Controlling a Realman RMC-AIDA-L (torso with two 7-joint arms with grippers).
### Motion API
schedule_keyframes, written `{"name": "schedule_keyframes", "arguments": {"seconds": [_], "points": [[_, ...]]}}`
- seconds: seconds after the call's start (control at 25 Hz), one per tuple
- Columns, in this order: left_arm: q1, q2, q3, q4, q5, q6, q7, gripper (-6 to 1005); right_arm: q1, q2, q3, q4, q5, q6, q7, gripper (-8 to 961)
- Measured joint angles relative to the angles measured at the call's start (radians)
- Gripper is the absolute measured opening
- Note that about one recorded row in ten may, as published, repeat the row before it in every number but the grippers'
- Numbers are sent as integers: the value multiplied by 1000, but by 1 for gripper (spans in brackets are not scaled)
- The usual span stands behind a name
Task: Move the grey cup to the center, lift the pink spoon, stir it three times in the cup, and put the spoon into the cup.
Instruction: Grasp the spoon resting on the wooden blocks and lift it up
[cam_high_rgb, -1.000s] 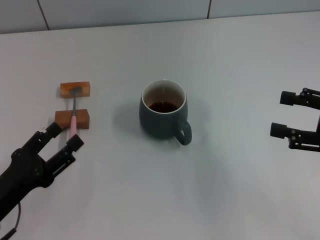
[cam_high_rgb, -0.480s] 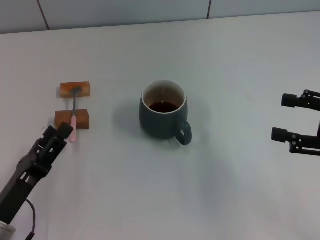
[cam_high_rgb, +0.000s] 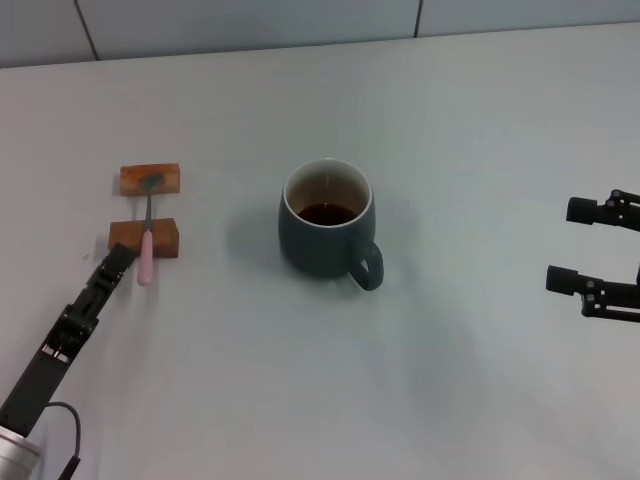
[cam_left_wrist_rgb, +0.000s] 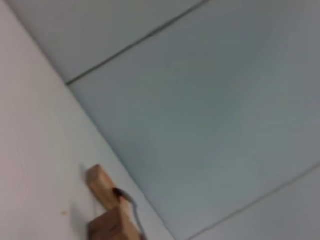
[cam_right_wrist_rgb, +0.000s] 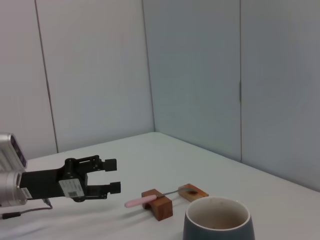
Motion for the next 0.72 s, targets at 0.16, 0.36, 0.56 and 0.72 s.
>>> {"name": "schedule_keyframes", "arguments": {"seconds": [0.16,0.36,0.56,0.72], "points": [[4,1,-18,-6,1,-21,-35,769,1,-1,0,-3,-5,1,2,793],[0,2,-15,-5,5,-51,-73,768,7,-1,-3,-7,-7,1,8,794],[2,3,-14,-5,6,-65,-116,766,11,-1,-9,-11,-8,1,12,792],[1,3,-13,-6,7,-68,-132,765,12,-1,-10,-22,-12,1,26,792]]}}
